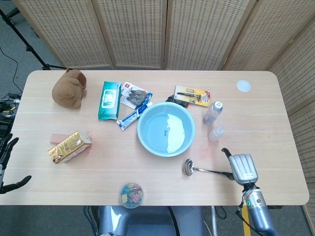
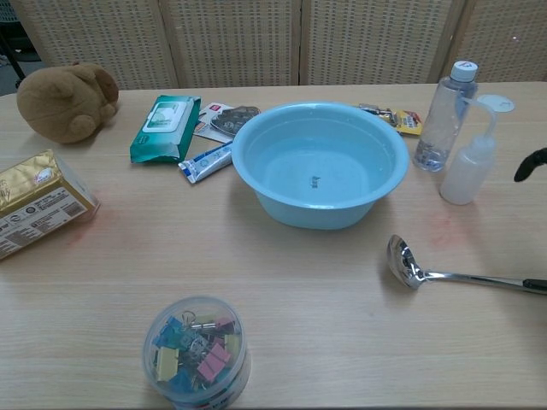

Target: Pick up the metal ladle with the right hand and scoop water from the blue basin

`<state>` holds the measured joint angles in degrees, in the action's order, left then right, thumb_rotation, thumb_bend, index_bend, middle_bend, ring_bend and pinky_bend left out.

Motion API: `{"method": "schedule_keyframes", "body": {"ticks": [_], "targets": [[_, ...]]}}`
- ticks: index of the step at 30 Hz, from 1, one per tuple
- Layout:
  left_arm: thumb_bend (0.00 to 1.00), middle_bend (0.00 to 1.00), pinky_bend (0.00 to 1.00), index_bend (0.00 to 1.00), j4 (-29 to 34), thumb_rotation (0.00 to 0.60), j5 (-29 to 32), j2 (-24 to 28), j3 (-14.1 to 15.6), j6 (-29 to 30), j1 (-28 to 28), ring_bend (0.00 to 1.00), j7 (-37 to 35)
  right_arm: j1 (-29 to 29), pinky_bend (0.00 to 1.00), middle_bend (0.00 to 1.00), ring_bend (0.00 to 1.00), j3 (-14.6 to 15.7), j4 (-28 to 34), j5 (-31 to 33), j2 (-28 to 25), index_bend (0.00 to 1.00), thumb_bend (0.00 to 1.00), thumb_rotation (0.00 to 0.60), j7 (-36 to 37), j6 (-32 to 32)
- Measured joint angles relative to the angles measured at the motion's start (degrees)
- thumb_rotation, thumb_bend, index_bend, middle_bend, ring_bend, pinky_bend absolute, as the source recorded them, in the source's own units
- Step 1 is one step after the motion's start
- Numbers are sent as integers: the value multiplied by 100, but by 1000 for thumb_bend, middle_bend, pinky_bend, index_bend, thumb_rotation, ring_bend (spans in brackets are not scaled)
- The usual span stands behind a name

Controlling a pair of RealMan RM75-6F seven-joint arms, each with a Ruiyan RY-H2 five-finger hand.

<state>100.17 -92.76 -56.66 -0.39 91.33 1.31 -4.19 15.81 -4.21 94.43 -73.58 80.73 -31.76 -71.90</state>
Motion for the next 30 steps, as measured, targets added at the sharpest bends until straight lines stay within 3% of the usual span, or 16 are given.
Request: {"method": "schedule_keyframes", "body": {"ticks": [15, 18, 23, 30], "targets": [[0, 0, 0, 0, 4, 600, 3, -8, 4, -11, 6, 0, 34, 75, 931, 776, 741, -16, -125, 712, 377, 455, 51, 600, -407, 153], [0, 0, 0, 0, -2, 600, 14, -10, 2, -27, 13, 0, 33, 87, 931, 776, 741, -5, -253, 770, 484, 458, 94, 600, -436, 160], [0, 0, 0, 0, -8, 600, -5, -14, 4, -15, 15, 0, 26, 117, 931, 776, 741, -5, -446, 836, 643, 458, 246, 600, -454, 158], [0, 0, 0, 0, -22, 600, -6, -28, 2, -22, 21, 0, 36, 126, 931, 776, 741, 34, -630, 923, 790, 458, 258, 600, -449, 172]]}}
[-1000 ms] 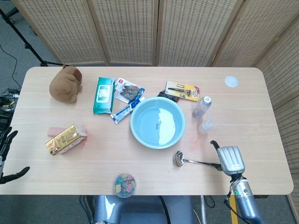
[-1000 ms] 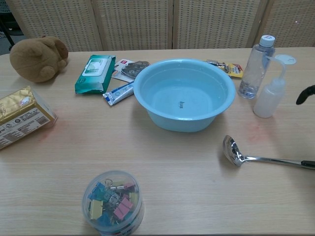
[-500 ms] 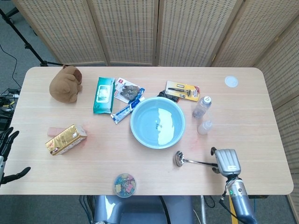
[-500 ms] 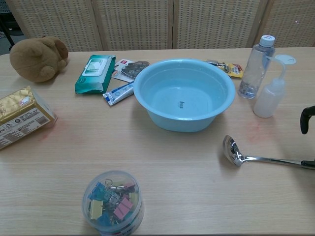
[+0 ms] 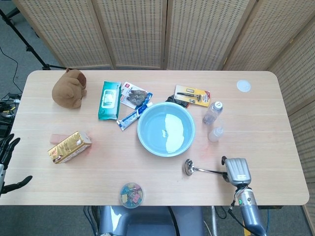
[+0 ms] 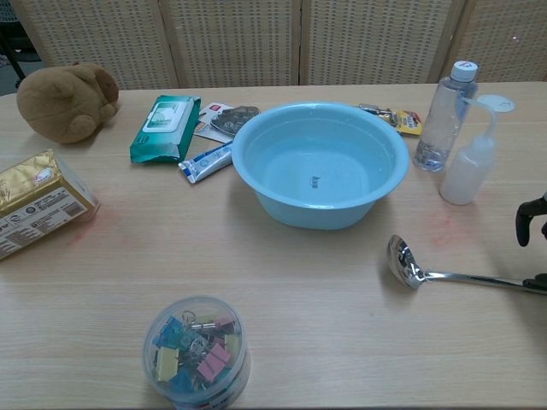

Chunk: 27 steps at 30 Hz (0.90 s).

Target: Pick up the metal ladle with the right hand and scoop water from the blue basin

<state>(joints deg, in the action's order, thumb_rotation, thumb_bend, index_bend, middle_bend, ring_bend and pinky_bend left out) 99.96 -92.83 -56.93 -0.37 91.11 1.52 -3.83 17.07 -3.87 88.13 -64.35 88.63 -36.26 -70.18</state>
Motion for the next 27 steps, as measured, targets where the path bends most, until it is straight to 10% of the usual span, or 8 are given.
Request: {"method": "schedule_keyframes", "body": {"ticks": [27], "targets": [[0, 0, 0, 0, -26, 600, 77, -31, -33, -11, 11, 0, -6, 111, 931, 776, 741, 28, -569, 389, 342, 471, 260, 600, -96, 295]]}}
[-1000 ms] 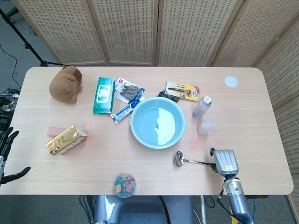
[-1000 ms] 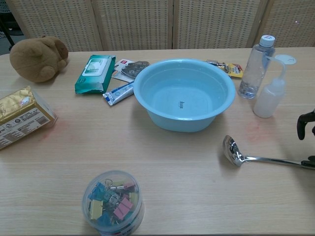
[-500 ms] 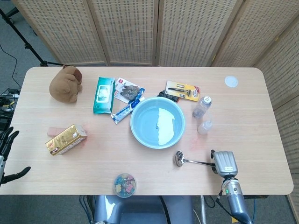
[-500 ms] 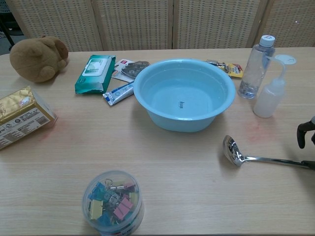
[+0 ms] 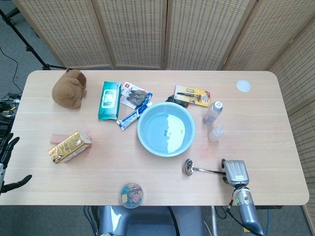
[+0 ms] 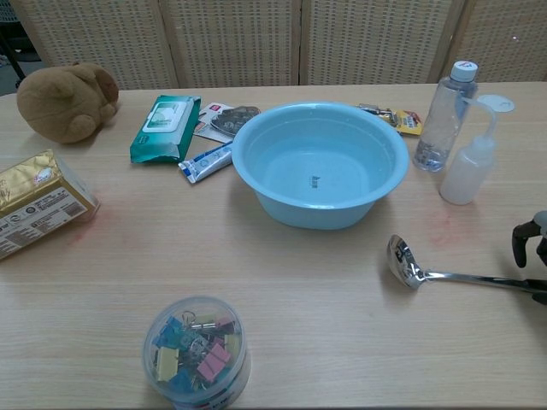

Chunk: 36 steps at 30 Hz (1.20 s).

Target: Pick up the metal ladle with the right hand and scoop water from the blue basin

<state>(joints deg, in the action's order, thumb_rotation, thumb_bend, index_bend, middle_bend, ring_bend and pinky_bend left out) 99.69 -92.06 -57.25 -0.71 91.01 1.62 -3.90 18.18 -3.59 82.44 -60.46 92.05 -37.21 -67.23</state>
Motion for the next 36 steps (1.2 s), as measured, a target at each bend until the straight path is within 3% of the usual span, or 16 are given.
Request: {"method": "schedule_keyframes", "body": {"ticks": [20, 26, 28, 31, 36], "targets": [[0, 0, 0, 0, 1, 600, 39, -46, -8, -68, 34, 0, 75, 147, 931, 776, 741, -9, -96, 452, 4, 521, 290, 600, -219, 277], [0, 0, 0, 0, -1, 600, 49, -44, -12, -73, 37, 0, 73, 187, 931, 785, 744, 14, -96, 524, 3, 677, 483, 600, -219, 367], [0, 0, 0, 0, -3, 600, 51, -45, -11, -78, 39, 0, 75, 198, 931, 794, 748, 23, -114, 505, 0, 741, 625, 600, -189, 379], [0, 0, 0, 0, -3, 600, 52, -46, -12, -79, 41, 0, 76, 200, 931, 803, 755, 33, -124, 453, -16, 785, 785, 600, -95, 378], [0, 0, 0, 0, 3, 600, 41, -48, -5, -83, 43, 0, 87, 191, 931, 819, 766, 33, -16, 322, -141, 820, 937, 600, 130, 353]]}}
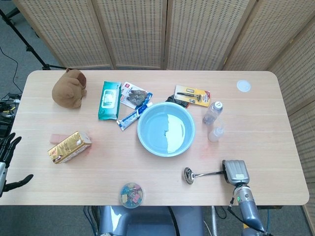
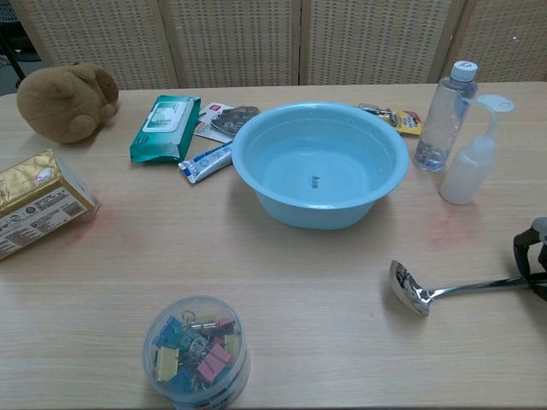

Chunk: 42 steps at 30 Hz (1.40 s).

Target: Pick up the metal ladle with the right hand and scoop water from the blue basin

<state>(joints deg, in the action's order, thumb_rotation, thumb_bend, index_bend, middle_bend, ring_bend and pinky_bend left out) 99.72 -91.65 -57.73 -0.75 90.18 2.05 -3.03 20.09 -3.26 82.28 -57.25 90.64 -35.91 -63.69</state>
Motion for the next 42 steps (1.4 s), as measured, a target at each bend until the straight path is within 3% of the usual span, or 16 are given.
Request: {"method": "schedule_keyframes", "body": {"ticks": [4, 16, 25, 33, 42], "targets": [[0, 0, 0, 0, 1, 600, -19, 1, 8, 6, -2, 0, -1, -21, 931, 826, 770, -5, 243, -157, -187, 833, 1000, 600, 167, -73], [0, 0, 0, 0, 9, 600, -63, 17, 26, 37, -14, 0, -28, -130, 931, 834, 776, 26, 1516, -781, -1002, 852, 1000, 600, 400, -545], [0, 0, 0, 0, 10, 600, -72, 25, 36, 28, -13, 0, -40, -132, 931, 844, 778, -4, 2656, -1350, -1565, 865, 1000, 600, 77, -987], [0, 0, 0, 0, 24, 600, -67, 41, 40, 25, -16, 0, -57, 280, 931, 844, 778, -547, 3341, -1012, -1677, 865, 1000, 600, -954, -1109], [0, 0, 0, 0, 22, 600, -9, 89, 23, -7, 0, 0, -180, 1356, 931, 845, 778, -1535, 3437, 675, -1247, 865, 1000, 600, -2344, -1222]]}}
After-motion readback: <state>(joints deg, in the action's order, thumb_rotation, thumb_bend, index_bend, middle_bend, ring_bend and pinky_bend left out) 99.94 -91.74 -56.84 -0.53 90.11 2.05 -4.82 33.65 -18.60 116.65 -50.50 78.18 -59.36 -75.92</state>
